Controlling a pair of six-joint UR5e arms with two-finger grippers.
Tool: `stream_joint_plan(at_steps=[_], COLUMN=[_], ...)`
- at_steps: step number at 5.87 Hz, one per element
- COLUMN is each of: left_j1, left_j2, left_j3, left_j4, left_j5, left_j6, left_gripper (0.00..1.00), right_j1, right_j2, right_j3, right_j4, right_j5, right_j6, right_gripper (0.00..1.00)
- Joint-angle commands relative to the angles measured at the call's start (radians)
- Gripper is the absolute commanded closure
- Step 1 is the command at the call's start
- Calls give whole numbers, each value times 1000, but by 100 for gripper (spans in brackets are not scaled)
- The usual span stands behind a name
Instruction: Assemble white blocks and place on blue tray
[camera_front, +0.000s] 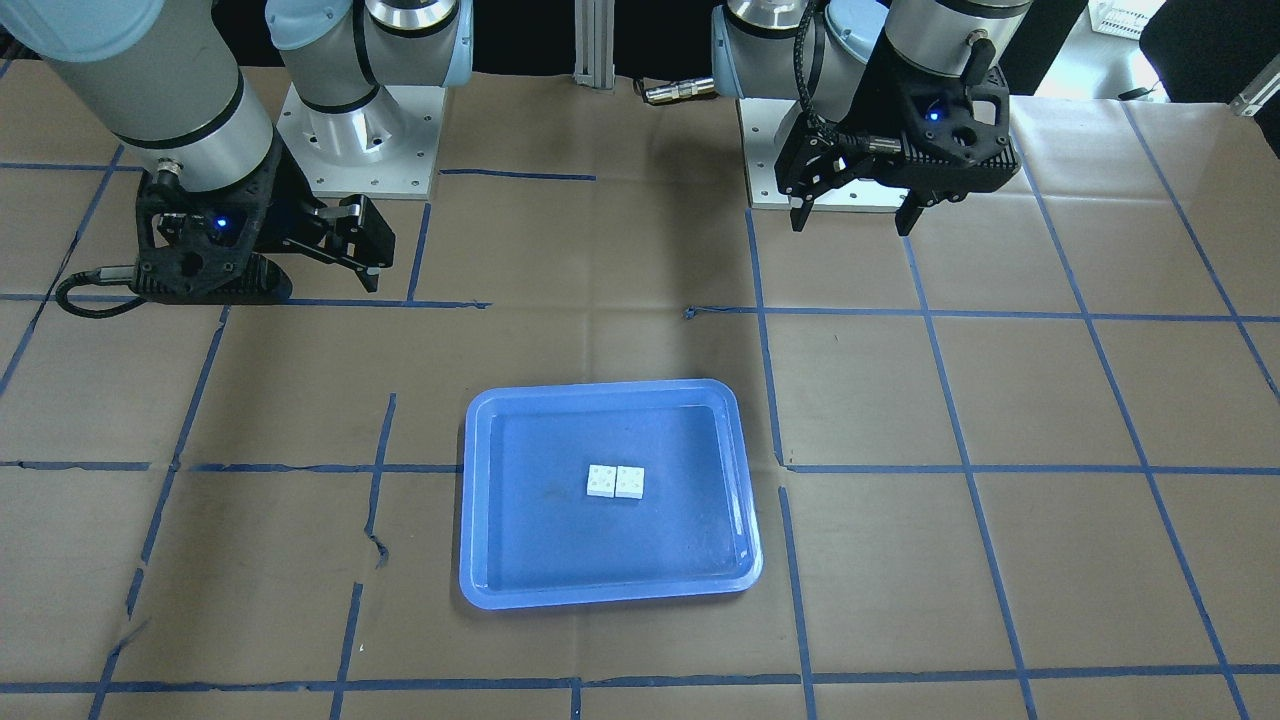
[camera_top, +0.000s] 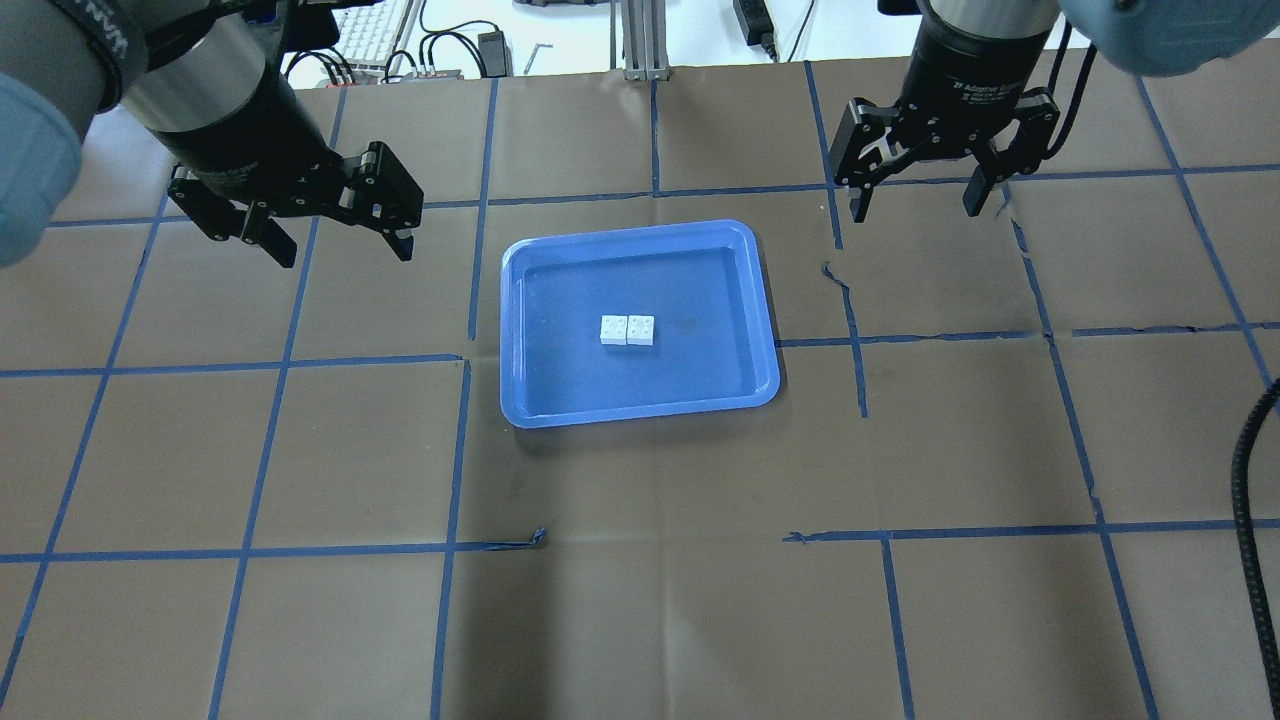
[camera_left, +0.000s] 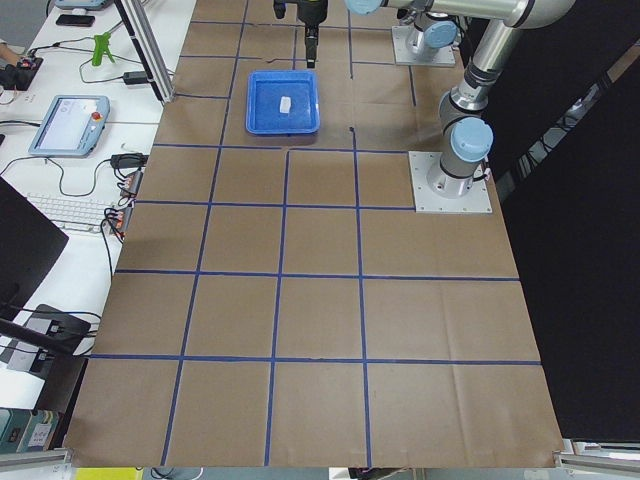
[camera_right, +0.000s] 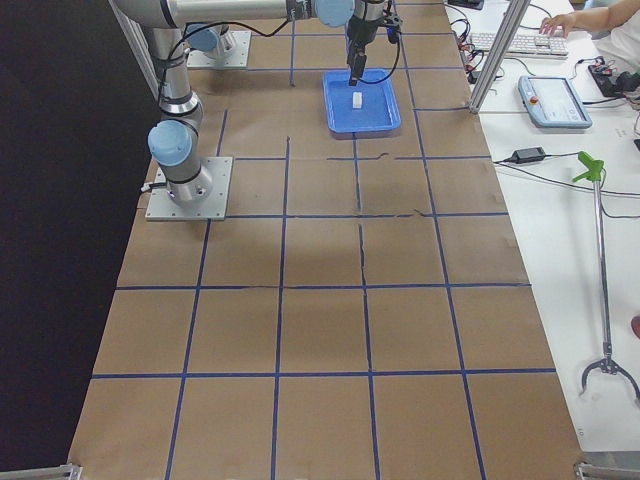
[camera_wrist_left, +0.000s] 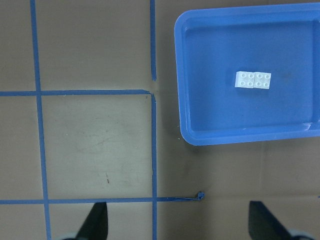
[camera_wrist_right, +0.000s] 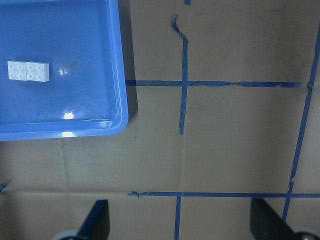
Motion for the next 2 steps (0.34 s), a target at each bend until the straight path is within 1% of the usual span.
stream_joint_plan(at_steps=[1,2], left_j1=[0,0], left_j2=[0,0], left_j3=[-1,0], left_j4=[0,0], left_j5=[-1,-1], left_j6=[0,0], left_gripper=[1,1], right_j1=[-3,-1], right_j2=[-2,-2], right_j3=[0,0], right_j4=[-2,-4], right_j5=[-3,-3], right_j6=[0,2], right_gripper=[0,0])
